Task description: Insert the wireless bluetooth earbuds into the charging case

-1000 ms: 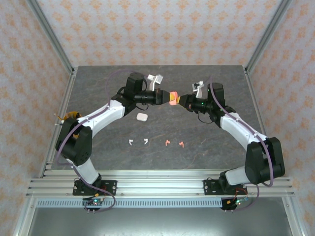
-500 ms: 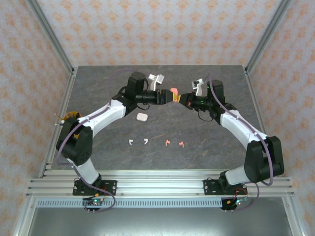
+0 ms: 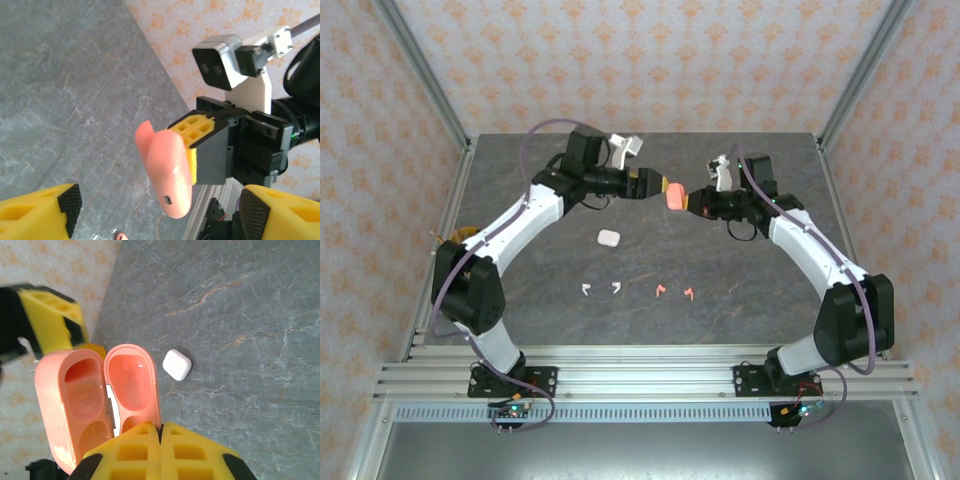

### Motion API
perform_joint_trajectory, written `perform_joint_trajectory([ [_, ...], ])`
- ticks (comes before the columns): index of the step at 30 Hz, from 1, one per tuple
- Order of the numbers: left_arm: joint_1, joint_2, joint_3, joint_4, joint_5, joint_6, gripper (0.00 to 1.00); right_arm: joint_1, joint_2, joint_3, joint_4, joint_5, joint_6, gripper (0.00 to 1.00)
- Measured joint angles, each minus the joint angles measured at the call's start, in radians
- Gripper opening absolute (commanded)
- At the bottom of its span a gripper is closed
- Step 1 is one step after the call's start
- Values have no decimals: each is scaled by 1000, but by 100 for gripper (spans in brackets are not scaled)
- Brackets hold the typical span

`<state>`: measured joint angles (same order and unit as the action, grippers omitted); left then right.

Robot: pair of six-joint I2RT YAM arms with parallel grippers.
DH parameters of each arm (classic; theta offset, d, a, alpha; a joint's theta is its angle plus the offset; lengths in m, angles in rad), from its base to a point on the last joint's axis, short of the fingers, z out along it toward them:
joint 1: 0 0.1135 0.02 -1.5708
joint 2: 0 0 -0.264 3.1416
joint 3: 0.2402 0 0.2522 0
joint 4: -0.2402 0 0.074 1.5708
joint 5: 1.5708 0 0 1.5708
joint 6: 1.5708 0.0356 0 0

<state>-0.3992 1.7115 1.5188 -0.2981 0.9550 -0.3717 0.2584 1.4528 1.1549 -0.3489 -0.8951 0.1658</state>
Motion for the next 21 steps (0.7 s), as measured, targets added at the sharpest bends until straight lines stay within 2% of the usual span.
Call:
perform_joint_trajectory([
  [5, 1, 80, 229, -275, 51, 209, 84, 1, 3, 71, -142, 19, -175, 0],
  [9, 1, 213, 354, -491, 95, 360, 81, 12, 27, 118, -241, 46, -282, 0],
  [13, 3, 330, 398, -652, 123, 469, 78, 50, 77, 164, -303, 91, -350, 0],
  [21, 23, 406, 439, -790, 194, 593, 70, 97, 192, 231, -367, 132, -415, 0],
])
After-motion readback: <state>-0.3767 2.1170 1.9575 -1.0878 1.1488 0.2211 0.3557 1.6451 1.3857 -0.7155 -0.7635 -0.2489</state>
